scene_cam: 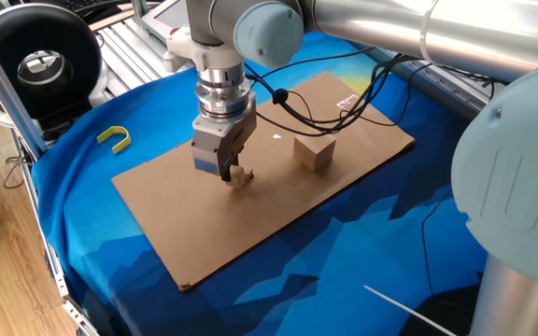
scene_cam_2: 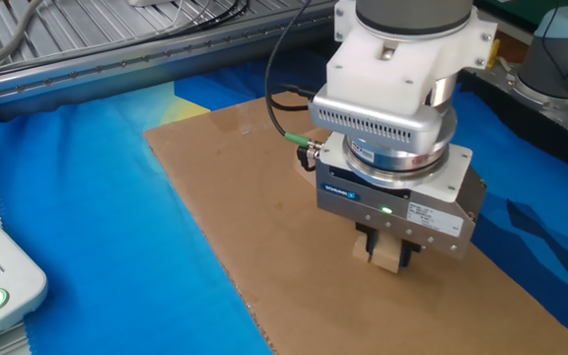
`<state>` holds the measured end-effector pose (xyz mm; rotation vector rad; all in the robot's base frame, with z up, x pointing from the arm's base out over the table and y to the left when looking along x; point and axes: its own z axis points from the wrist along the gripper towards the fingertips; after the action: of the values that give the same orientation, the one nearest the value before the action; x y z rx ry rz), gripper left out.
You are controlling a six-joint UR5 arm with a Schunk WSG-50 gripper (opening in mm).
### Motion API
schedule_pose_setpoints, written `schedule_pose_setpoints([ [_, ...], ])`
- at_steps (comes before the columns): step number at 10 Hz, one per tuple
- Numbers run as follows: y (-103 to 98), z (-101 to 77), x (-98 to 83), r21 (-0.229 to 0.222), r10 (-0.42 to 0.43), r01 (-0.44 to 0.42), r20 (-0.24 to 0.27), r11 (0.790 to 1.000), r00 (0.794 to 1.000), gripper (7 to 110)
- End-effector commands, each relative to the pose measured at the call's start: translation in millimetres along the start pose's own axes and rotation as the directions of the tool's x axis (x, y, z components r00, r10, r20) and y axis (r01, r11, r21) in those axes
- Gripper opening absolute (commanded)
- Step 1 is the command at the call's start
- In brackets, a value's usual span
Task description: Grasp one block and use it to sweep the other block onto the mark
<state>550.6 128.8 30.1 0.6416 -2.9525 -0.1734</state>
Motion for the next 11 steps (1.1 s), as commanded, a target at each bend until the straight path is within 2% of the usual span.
schedule_pose_setpoints([
  [1,0,-6.6,-16.0,-0.01,0.002,-0.001,0.041,1.0,0.999,7],
  [2,2,-8.2,-26.4,-0.018,0.002,-0.001,0.068,1.0,0.998,7],
  [4,-5,-13.2,-48.0,0.011,-0.005,0.003,0.127,1.0,0.992,7],
  [5,-17,-14.4,-49.9,0.049,-0.02,0.014,0.132,0.999,0.991,7],
  [6,-26,-12.2,-46.7,0.074,-0.029,0.02,0.125,0.997,0.992,7],
  [8,-33,-3.4,-38.8,0.085,-0.036,0.026,0.121,0.996,0.992,7],
  [10,-33,-1.1,-17.4,0.067,-0.06,0.056,0.05,0.996,0.997,7],
  [11,-31,-1.0,-15.8,0.058,-0.056,0.054,0.045,0.997,0.997,7],
])
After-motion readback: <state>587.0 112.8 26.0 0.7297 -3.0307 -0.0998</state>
